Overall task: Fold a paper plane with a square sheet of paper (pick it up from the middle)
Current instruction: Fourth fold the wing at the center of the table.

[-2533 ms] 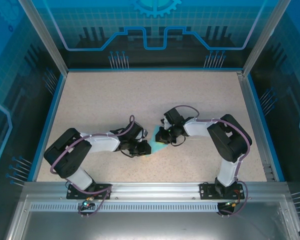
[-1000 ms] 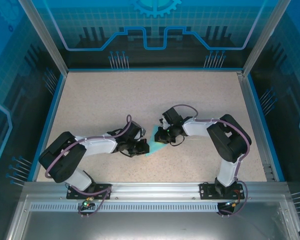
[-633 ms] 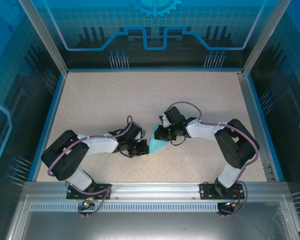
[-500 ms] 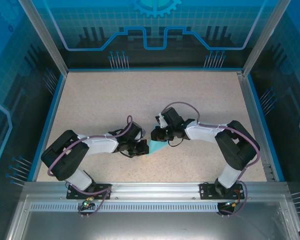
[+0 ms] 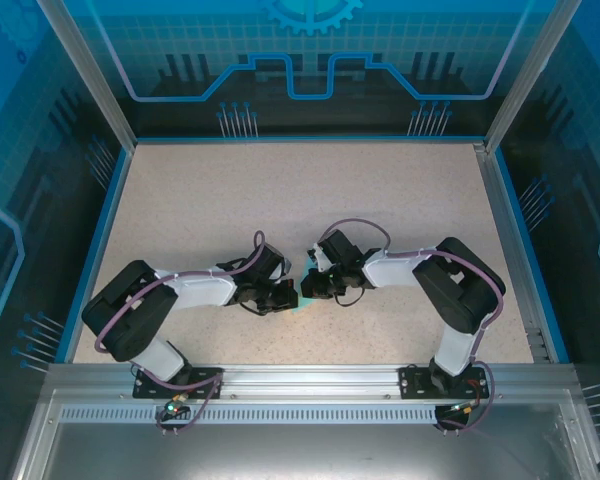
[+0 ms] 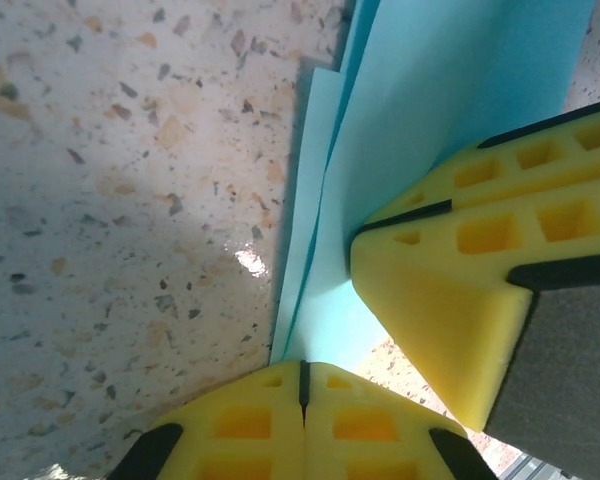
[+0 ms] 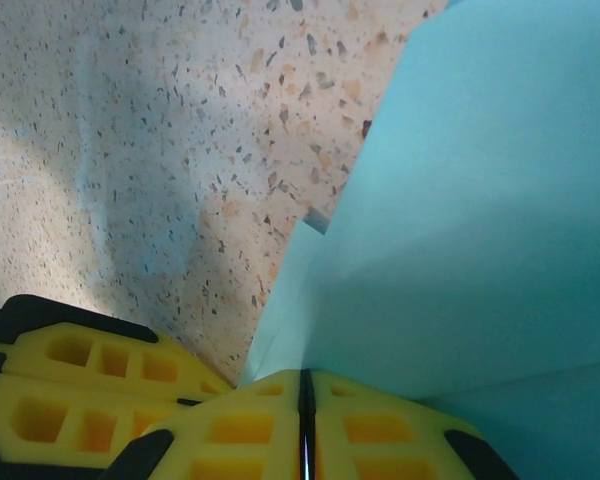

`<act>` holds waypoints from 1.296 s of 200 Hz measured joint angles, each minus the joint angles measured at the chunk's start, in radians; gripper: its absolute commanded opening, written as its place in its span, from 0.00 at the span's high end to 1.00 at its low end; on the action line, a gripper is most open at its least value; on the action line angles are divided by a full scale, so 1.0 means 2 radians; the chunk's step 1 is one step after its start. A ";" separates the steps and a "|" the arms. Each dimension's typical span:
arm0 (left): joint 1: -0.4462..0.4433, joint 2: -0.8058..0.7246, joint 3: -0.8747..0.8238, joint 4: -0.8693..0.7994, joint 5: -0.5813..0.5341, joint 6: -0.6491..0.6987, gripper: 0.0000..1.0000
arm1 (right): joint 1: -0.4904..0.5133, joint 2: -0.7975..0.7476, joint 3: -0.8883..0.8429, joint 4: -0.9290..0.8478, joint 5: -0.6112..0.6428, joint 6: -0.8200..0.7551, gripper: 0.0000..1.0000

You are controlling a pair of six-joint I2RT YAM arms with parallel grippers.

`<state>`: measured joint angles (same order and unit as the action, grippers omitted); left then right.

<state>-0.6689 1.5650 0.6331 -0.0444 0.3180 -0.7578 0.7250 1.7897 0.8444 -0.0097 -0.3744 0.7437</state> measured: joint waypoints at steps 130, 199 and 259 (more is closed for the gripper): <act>0.000 -0.005 -0.015 0.029 -0.008 -0.002 0.96 | -0.002 0.003 0.004 -0.002 -0.004 0.000 0.91; 0.000 -0.005 -0.017 0.027 -0.008 -0.002 1.00 | -0.030 0.014 0.006 -0.002 -0.034 -0.018 0.91; 0.000 -0.004 -0.017 0.027 -0.007 -0.002 1.00 | -0.095 0.032 0.030 -0.015 -0.049 -0.041 0.91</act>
<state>-0.6685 1.5562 0.5995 0.0090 0.3031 -0.7612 0.5346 1.8538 0.9035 -0.0391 -0.4732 0.6621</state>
